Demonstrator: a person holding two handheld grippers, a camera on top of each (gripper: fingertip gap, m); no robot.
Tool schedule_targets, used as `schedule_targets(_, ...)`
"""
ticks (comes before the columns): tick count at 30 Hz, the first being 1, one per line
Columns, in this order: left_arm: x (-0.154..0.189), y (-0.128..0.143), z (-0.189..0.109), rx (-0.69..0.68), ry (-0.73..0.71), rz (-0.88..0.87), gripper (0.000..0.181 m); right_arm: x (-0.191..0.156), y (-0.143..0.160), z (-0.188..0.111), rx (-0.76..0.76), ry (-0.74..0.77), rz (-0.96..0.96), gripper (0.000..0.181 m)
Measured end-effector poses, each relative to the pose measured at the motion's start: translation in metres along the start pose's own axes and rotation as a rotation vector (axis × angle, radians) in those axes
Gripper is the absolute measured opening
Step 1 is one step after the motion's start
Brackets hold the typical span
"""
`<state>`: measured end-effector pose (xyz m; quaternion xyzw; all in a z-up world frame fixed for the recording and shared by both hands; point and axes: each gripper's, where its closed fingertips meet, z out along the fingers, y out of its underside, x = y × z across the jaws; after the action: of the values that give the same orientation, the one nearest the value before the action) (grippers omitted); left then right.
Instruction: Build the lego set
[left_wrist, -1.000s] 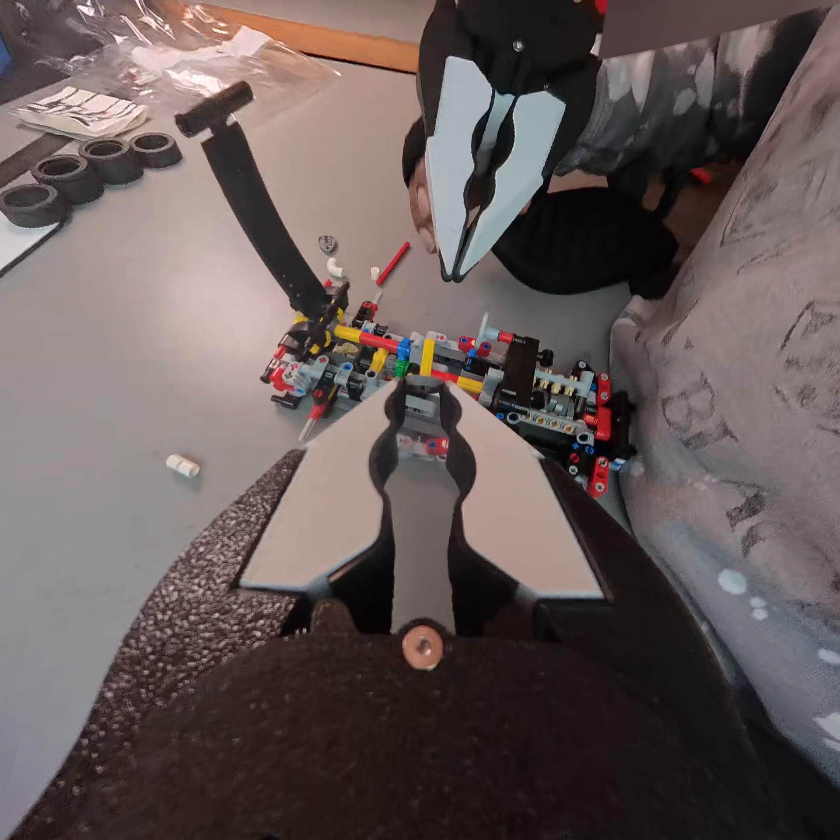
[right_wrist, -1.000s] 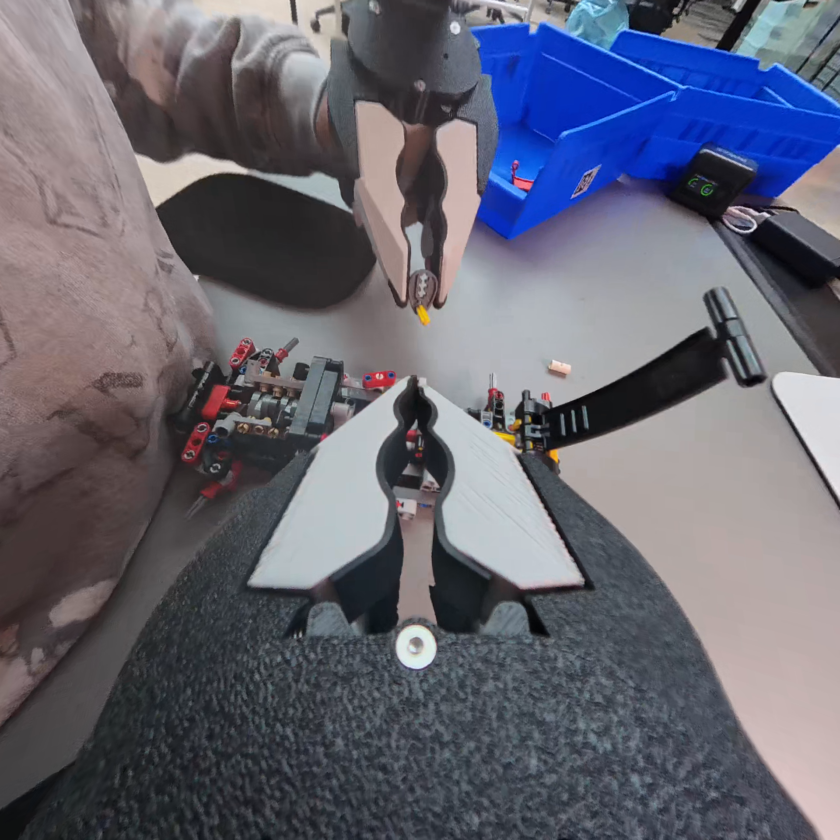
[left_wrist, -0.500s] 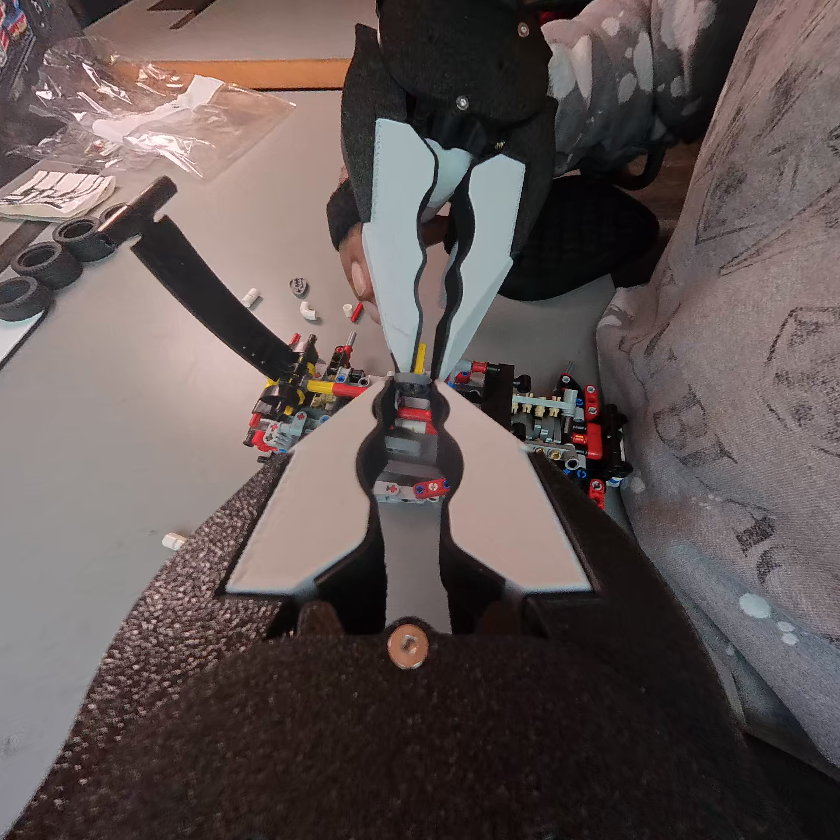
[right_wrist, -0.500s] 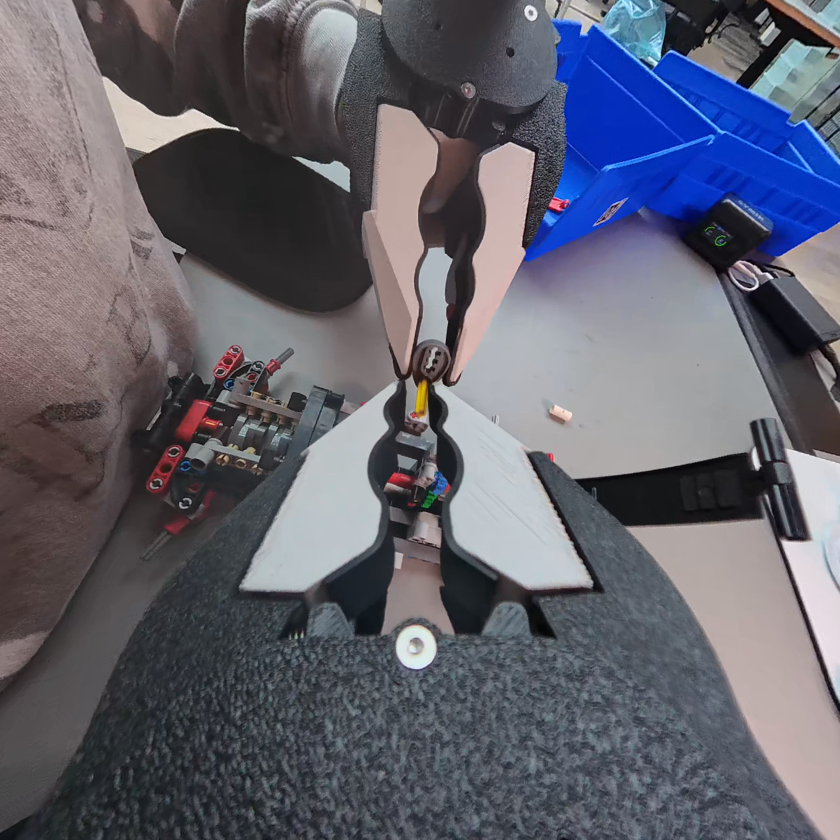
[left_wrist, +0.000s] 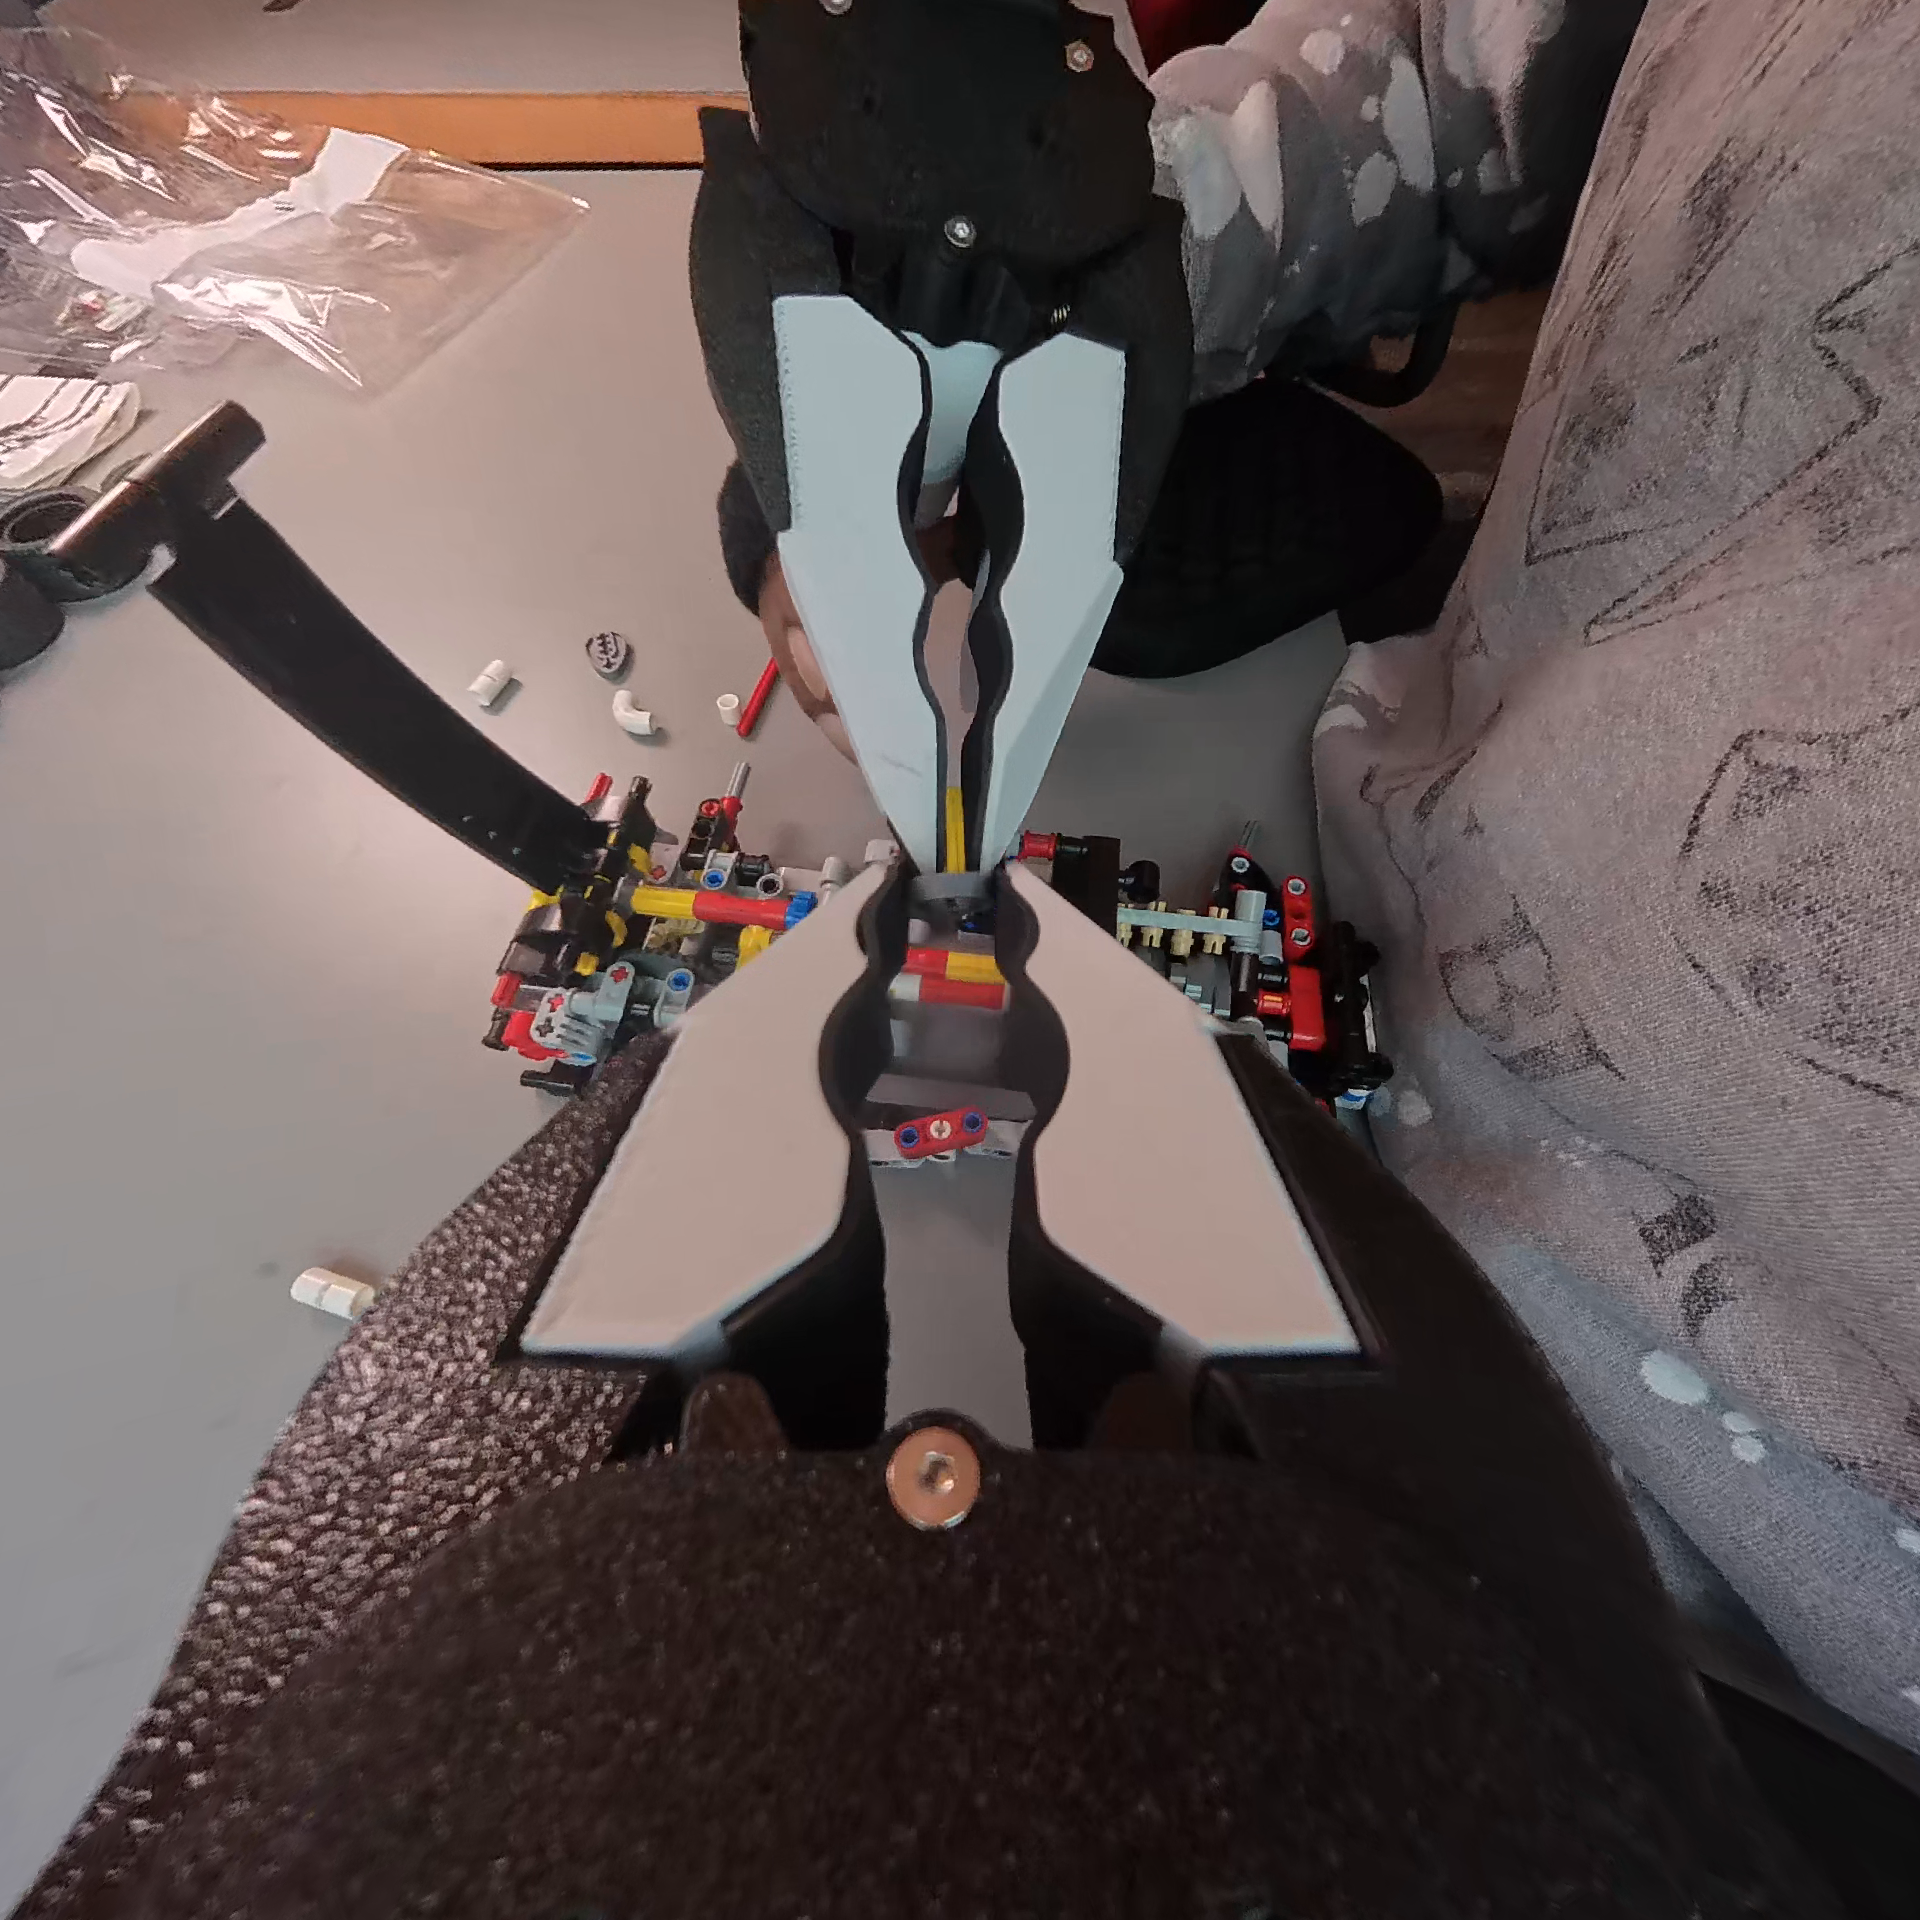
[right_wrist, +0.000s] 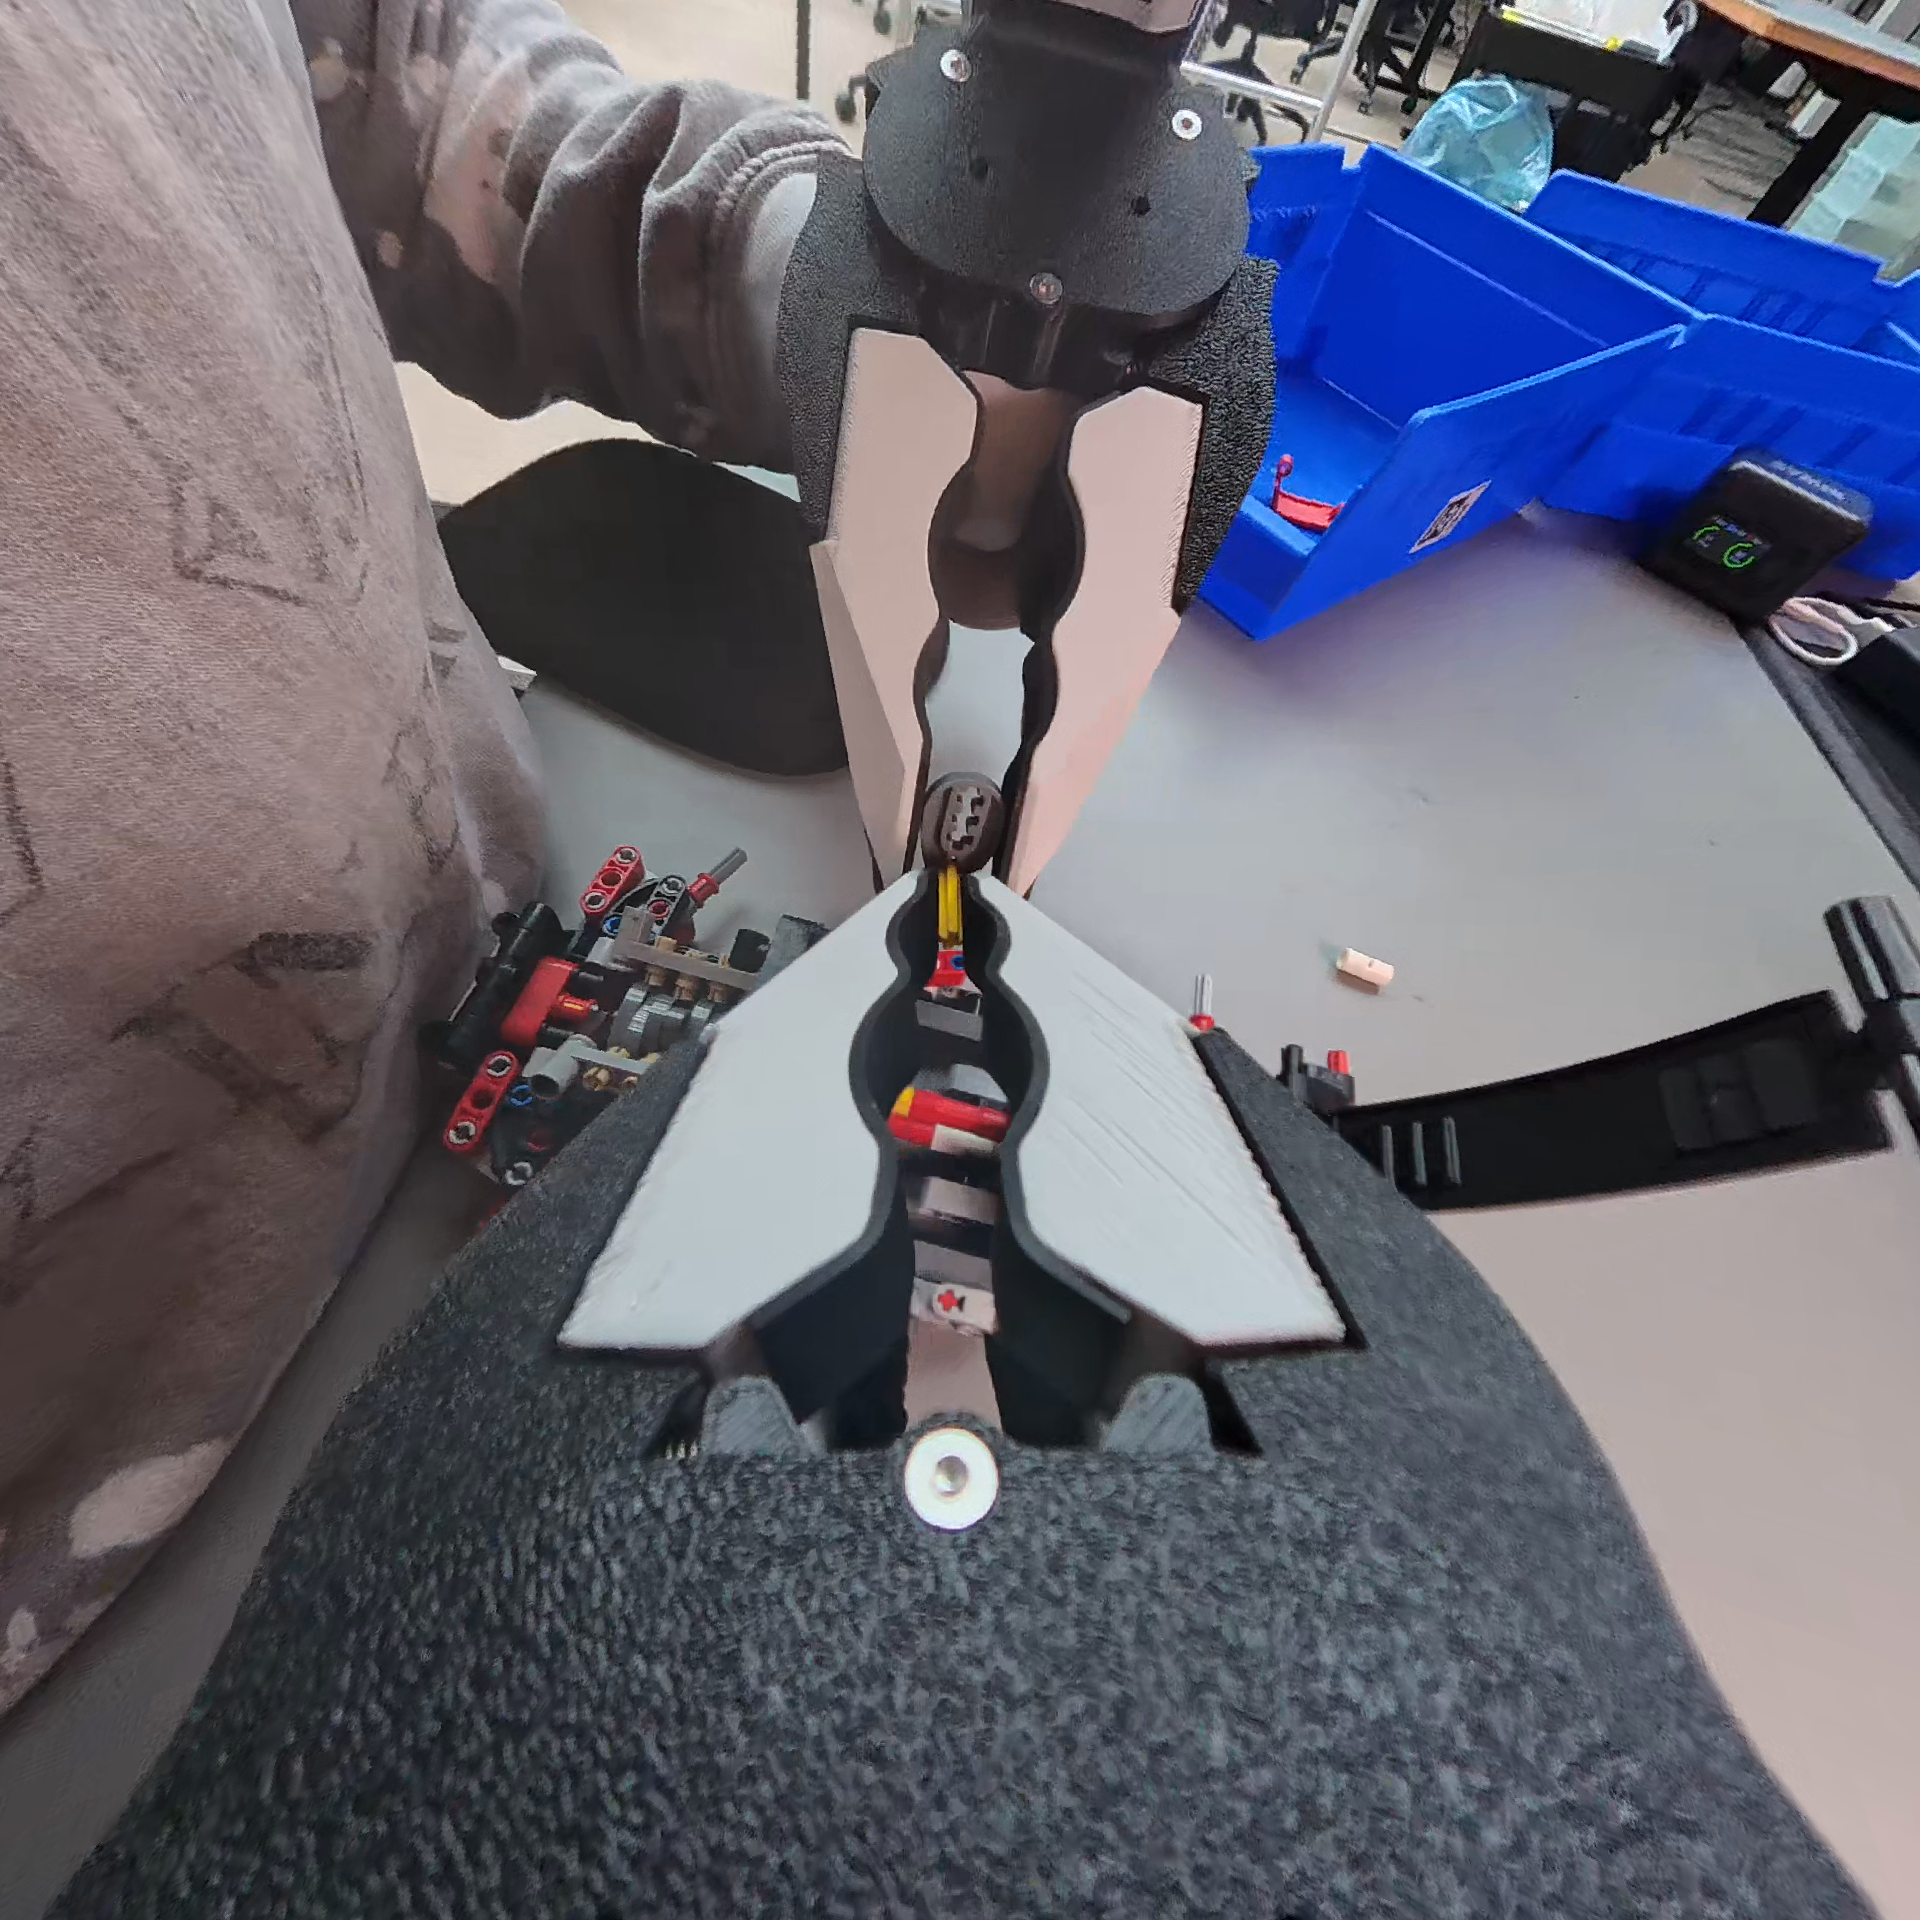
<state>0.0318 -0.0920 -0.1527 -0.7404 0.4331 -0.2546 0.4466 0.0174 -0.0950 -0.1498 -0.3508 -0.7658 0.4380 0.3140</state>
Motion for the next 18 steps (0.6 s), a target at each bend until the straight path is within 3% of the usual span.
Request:
schedule_targets(8,0.016,0.002,0.008,-0.015,0.061,0.021,0.015,-0.017,0.004,-0.009,0.033,-0.034,0.053,0.003)
schedule_targets(10,0.001,0.030,-0.001,-0.139,-0.016,0.060,0.015,-0.008,0.000,-0.028,0.078,-0.004,0.095,0.003)
schedule_targets(11,-0.001,0.033,-0.009,-0.104,-0.010,-0.046,0.015,0.000,0.003,-0.039,0.072,0.030,0.102,0.003)
schedule_targets(12,0.000,0.031,-0.012,-0.090,-0.006,-0.101,0.015,-0.004,0.011,-0.036,0.021,0.038,0.062,0.003)
schedule_targets(14,0.006,0.024,-0.009,-0.100,0.009,0.007,0.015,-0.018,0.011,-0.024,0.033,-0.009,0.058,0.003)
schedule_targets(18,-0.007,0.029,-0.009,-0.084,-0.019,-0.041,0.016,0.007,0.012,-0.034,0.065,0.048,0.126,0.003)
